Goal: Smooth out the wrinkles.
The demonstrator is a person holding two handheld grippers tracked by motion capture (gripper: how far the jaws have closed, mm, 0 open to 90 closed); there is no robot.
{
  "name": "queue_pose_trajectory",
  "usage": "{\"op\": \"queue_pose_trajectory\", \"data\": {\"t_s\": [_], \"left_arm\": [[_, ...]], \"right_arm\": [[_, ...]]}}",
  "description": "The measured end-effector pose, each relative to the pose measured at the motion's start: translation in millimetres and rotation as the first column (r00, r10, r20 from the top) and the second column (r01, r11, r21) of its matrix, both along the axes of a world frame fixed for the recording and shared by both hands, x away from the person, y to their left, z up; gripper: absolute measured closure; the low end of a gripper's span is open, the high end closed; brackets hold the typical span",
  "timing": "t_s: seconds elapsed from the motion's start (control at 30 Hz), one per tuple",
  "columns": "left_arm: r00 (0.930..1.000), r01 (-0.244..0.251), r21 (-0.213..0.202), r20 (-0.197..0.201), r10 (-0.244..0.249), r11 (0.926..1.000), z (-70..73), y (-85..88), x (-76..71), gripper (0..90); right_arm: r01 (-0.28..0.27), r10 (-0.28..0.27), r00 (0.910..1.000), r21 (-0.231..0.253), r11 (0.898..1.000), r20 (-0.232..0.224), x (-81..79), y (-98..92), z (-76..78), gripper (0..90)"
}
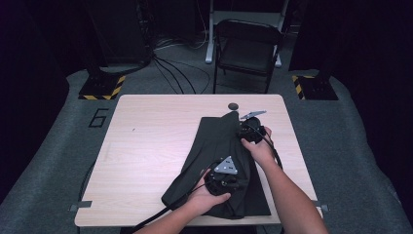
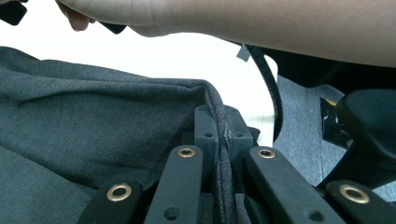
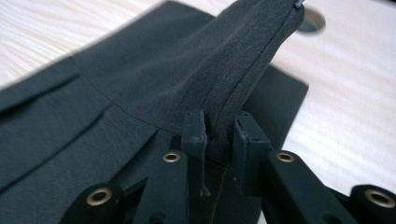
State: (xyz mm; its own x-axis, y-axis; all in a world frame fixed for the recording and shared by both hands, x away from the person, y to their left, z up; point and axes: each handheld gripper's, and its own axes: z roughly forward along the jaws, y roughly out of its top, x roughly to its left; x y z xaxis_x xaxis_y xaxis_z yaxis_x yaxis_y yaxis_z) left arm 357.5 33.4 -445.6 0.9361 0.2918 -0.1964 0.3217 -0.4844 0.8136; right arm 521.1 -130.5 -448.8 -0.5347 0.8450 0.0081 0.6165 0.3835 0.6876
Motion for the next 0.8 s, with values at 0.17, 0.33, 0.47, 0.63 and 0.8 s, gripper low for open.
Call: {"op": "queue_pose_trajectory", "data": {"t_s": [0.17, 0.33, 0.47, 0.63, 0.8], "left_arm": [[0.9989, 0.005, -0.004, -0.046, -0.005, 1.0, -10.1, -11.9, -4.2, 72.0], [0.9998, -0.018, -0.033, -0.001, 0.018, 0.9993, 11.6, 20.0, -13.7, 58.5], [0.9924, -0.115, -0.028, 0.042, 0.116, 0.993, 24.1, 71.6, -9.4, 57.3], [0.9631, -0.265, 0.036, 0.058, 0.263, 0.9635, 10.8, 138.6, -2.4, 58.4], [0.9439, -0.328, 0.091, -0.005, 0.33, 0.9401, -18.9, 163.4, -6.1, 58.6]], "right_arm": [[0.044, -0.044, 0.9985, -0.012, 0.999, -0.033, 3.1, -9.6, -15.6, 74.0], [0.058, -0.058, 0.9974, -0.014, 0.998, -0.042, 3.7, -13.7, -25.4, 74.1], [0.065, -0.065, 0.9971, -0.011, 0.998, -0.038, 2.9, -13.8, -27.7, 74.1], [0.064, -0.064, 0.9978, 0.0, 0.998, -0.015, 1.1, -13.1, -21.8, 74.2], [0.07, -0.07, 0.9975, -0.004, 0.998, -0.008, 0.8, -17.0, -21.8, 74.1]]}}
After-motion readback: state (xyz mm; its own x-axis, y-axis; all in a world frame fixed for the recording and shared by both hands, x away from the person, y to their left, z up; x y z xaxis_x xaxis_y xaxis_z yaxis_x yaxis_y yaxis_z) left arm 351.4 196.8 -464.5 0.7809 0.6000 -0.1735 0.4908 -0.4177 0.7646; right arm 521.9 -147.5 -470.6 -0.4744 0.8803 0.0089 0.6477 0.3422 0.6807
